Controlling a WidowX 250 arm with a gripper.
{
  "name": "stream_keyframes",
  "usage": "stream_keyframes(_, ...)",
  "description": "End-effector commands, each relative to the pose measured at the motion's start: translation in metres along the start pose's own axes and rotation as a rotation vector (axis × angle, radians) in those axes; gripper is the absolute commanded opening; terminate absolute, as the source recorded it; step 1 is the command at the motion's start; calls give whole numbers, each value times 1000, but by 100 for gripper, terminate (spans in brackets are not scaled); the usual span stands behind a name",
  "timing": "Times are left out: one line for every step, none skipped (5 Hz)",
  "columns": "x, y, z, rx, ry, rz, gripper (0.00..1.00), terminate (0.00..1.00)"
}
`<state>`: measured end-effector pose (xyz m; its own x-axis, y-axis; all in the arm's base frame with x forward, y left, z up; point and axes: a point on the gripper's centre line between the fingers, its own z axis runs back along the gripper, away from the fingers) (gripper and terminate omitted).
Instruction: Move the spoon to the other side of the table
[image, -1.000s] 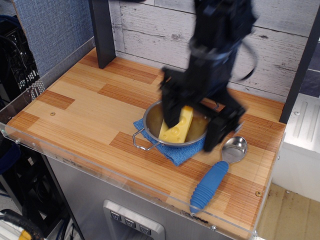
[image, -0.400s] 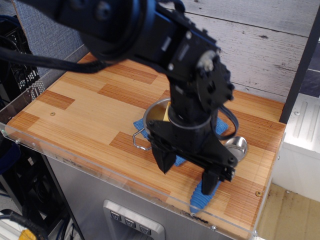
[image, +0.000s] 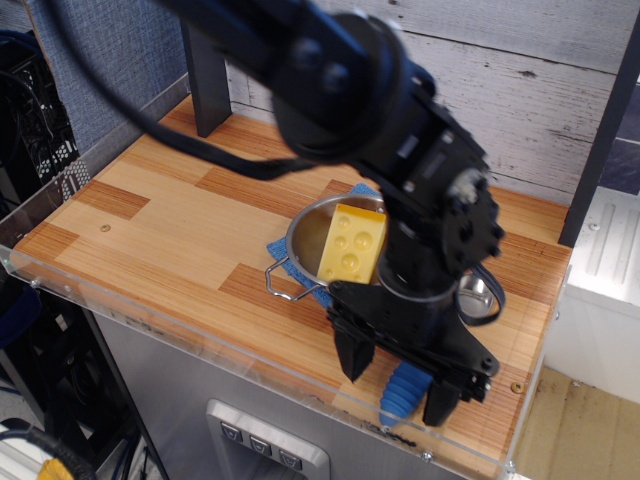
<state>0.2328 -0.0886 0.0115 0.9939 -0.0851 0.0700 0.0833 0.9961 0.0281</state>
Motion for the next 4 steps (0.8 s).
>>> stream_keyframes(18,-10,-17,24,3,-22,0,0)
stream_keyframes(20,-11,-21,41,19,-28,0,0)
stream_keyframes(23,-11,-2,52,26,-67,0,0)
stream_keyframes(29,-2,47,32,-9,-101,0,0)
